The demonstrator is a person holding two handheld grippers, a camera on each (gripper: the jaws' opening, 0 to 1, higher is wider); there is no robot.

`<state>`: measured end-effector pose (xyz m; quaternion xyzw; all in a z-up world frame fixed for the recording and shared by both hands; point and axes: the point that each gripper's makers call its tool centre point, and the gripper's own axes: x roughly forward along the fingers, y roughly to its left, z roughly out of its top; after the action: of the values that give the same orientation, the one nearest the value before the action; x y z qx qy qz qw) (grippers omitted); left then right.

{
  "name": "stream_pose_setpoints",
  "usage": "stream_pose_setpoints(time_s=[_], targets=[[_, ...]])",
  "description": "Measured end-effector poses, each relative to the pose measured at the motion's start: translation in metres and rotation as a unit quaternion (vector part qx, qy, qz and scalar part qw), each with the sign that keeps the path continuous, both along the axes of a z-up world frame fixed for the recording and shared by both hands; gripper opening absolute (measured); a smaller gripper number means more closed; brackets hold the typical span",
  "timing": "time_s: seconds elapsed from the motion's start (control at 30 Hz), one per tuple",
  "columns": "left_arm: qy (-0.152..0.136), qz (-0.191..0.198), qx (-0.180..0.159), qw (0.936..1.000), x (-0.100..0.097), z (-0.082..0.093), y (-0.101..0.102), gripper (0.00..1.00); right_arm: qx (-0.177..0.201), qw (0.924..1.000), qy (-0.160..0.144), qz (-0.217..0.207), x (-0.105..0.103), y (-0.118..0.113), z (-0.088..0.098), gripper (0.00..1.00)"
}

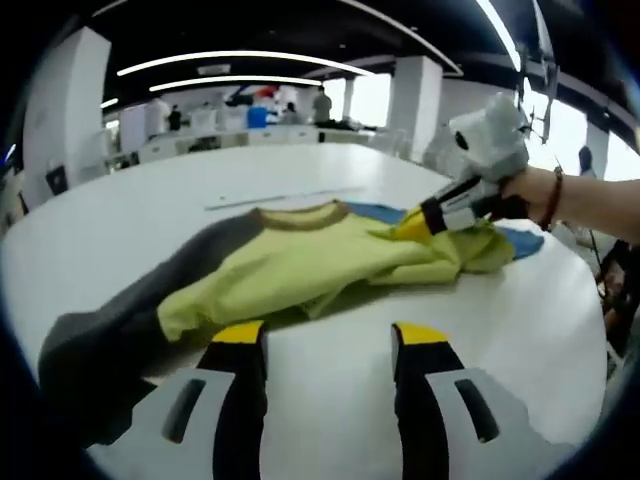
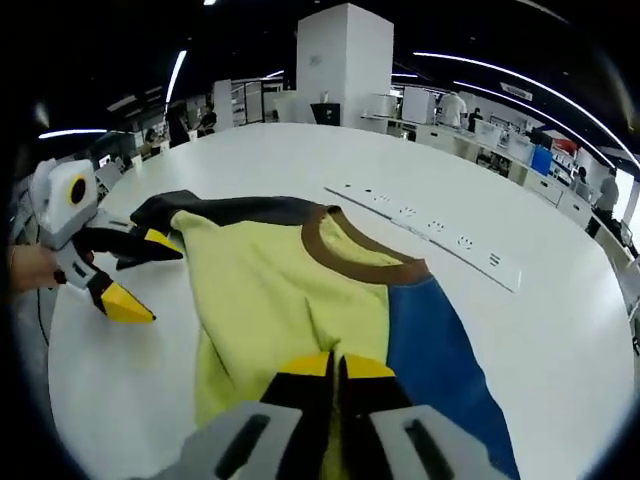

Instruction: Fold the garment on the visible template until the final outline fits inside the template.

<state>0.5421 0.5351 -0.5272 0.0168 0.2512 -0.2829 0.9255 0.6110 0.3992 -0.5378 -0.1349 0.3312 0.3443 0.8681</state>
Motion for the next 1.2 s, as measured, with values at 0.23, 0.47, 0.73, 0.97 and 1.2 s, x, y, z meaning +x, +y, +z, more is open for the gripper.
stream_pose_setpoints(time_s=[0.23, 0.47, 0.73, 0.97, 1.2], targets=[[0.009, 0.014, -0.012, 0.9998, 0.011, -0.004, 0.0, 0.32, 0.004, 1.0, 0.0, -0.007, -0.003, 0.001, 0.001, 0.0], [0.02, 0.037, -0.039, 0.9983, 0.022, -0.005, -0.004, 0.26, 0.013, 0.9998, -0.002, -0.015, -0.004, 0.0, 0.001, 0.0], [0.026, 0.066, -0.036, 0.9968, 0.03, -0.008, -0.001, 0.07, 0.031, 0.9992, 0.008, -0.026, -0.003, 0.0, 0.001, 0.0], [0.013, 0.055, -0.004, 0.9984, 0.03, -0.008, -0.002, 0.0, 0.036, 0.9987, 0.014, -0.033, -0.002, -0.001, 0.001, 0.01], [0.021, 0.05, -0.003, 0.9985, 0.026, -0.008, 0.0, 0.0, 0.067, 0.9949, 0.033, -0.068, 0.004, -0.008, 0.003, 0.17]])
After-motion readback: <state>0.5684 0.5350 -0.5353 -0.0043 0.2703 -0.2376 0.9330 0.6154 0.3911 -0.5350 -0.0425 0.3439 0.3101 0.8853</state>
